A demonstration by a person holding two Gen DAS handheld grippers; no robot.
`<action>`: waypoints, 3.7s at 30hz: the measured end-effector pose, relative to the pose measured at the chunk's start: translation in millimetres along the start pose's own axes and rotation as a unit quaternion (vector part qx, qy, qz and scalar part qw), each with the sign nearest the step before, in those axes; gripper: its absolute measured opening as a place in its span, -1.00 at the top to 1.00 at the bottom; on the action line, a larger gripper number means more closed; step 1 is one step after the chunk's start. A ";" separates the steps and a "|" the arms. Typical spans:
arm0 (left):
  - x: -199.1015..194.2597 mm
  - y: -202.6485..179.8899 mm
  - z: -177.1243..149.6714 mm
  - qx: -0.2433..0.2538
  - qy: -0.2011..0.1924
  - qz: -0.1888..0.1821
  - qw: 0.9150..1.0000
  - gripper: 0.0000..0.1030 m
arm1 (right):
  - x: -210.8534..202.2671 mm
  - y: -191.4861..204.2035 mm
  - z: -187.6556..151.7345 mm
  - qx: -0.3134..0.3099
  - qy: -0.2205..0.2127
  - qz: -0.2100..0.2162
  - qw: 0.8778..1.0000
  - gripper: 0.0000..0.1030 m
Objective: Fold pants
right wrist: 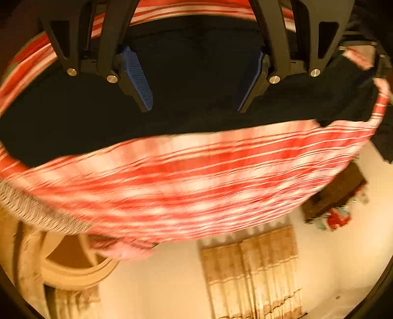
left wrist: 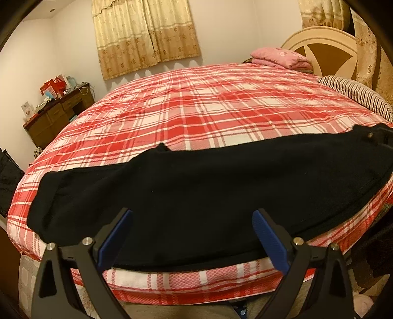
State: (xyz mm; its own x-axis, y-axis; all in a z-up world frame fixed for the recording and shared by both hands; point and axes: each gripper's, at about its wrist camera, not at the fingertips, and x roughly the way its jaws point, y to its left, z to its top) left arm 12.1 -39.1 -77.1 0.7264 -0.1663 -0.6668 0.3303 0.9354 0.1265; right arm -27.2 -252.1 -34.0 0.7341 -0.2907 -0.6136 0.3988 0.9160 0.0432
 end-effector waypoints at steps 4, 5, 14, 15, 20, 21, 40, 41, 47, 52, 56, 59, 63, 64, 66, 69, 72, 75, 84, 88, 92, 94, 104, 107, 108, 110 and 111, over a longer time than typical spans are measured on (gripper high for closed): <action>-3.6 -7.2 11.4 -0.006 0.002 -0.024 1.000 -0.93 | -16.3 -46.2 2.5 0.000 -0.017 -0.066 0.998 -0.39; -4.5 -10.1 15.2 -0.007 0.002 -0.028 1.000 -0.93 | -19.5 -57.0 1.8 0.005 -0.020 -0.076 0.997 -0.39; -21.8 -81.4 60.9 0.022 -0.020 -0.087 0.996 -0.93 | -26.9 -139.1 -14.4 0.083 -0.013 -0.114 0.990 -0.39; -22.0 -92.2 61.2 0.036 -0.026 -0.088 0.995 -0.93 | -26.6 -143.2 -16.6 0.088 -0.013 -0.117 0.989 -0.39; -6.9 -117.3 49.7 0.058 -0.036 -0.083 0.994 -0.93 | -24.9 -163.1 -26.8 0.102 -0.014 -0.132 0.986 -0.39; -1.9 -119.6 47.2 0.059 -0.032 -0.081 0.994 -0.93 | -24.6 -166.2 -27.8 0.104 -0.014 -0.136 0.985 -0.39; 25.8 -114.7 20.5 0.031 0.012 -0.067 0.997 -1.00 | -46.2 -289.4 -26.2 0.261 -0.051 -0.061 0.962 -0.39; 22.8 -113.8 21.4 0.032 0.005 -0.068 0.997 -1.00 | -42.3 -288.8 -24.2 0.255 -0.050 -0.057 0.964 -0.39; 16.4 -123.4 21.5 0.058 -0.008 -0.073 0.996 -1.00 | -16.5 -273.1 -5.7 0.192 -0.044 -0.069 0.978 -0.39; 18.2 -119.3 23.8 0.053 -0.004 -0.074 0.996 -1.00 | -30.8 -265.9 -10.0 0.190 -0.066 -0.086 0.976 -0.39; 23.1 -116.9 22.6 0.045 0.006 -0.074 0.996 -1.00 | -47.1 -260.0 -14.5 0.159 -0.091 -0.053 0.982 -0.38; 26.7 -118.1 20.4 0.046 0.016 -0.073 0.996 -1.00 | -39.8 -251.3 -12.2 0.130 -0.085 -0.060 0.986 -0.38; 25.4 -118.3 19.9 0.048 0.015 -0.073 0.996 -1.00 | -22.4 -254.0 -13.8 0.139 -0.048 -0.062 0.987 -0.37; 25.8 -118.3 19.8 0.047 0.016 -0.073 0.996 -1.00 | -19.7 -257.1 -13.7 0.145 -0.040 -0.060 0.987 -0.24; 27.4 -118.7 19.6 0.047 0.020 -0.073 0.996 -1.00 | -22.6 -260.5 -13.8 0.146 -0.050 -0.053 0.987 0.03; 28.7 -119.7 19.1 0.048 0.024 -0.073 0.996 -1.00 | -22.9 -263.4 -16.7 0.152 -0.051 -0.049 0.986 0.36; 27.7 -118.6 19.5 0.047 0.021 -0.073 0.996 -1.00 | -22.7 -262.0 -15.9 0.150 -0.053 -0.046 0.986 0.37; 27.9 -117.7 19.3 0.045 0.023 -0.074 0.996 -1.00 | -25.1 -256.4 -15.7 0.138 -0.055 -0.053 0.988 0.58; 27.9 -115.5 19.6 0.042 0.023 -0.075 0.996 -1.00 | -32.2 -251.7 -19.7 0.140 -0.058 -0.071 0.986 0.65; 28.3 -115.6 19.4 0.041 0.024 -0.075 0.996 -1.00 | -41.7 -256.9 -20.9 0.162 -0.081 -0.043 0.982 0.65; 28.1 -115.8 18.9 0.041 0.025 -0.074 0.996 -1.00 | -41.2 -249.7 -17.4 0.149 -0.085 -0.037 0.984 0.43; 27.9 -116.1 18.5 0.040 0.025 -0.074 0.996 -1.00 | -34.3 -248.9 -18.5 0.152 -0.070 -0.034 0.985 0.08; 28.0 -116.6 17.1 0.043 0.026 -0.074 0.996 -1.00 | -31.5 -239.7 -11.1 0.103 -0.078 -0.057 0.990 0.89; 29.2 -116.5 17.2 0.043 0.028 -0.073 0.996 -1.00 | -41.0 -238.7 -4.9 0.077 -0.097 -0.073 0.990 0.89; 30.2 -116.9 16.7 0.044 0.031 -0.072 0.996 -1.00 | -38.5 -241.0 -5.1 0.078 -0.090 -0.077 0.990 0.89; 32.0 -117.1 16.5 0.045 0.036 -0.070 0.996 -1.00 | -26.0 -248.5 -10.8 0.092 -0.060 -0.088 0.990 0.89; 32.4 -117.3 16.4 0.046 0.036 -0.070 0.996 -1.00 | -18.2 -254.7 -12.5 0.105 -0.040 -0.086 0.990 0.89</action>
State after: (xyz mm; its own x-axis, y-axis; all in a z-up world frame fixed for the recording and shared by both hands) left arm 6.8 -159.3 -101.5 0.6250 -0.2672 -0.7335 0.4816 0.8714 0.0930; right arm -149.0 -476.7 -43.7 0.6833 -0.4657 -0.5624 0.6210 0.7758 0.1120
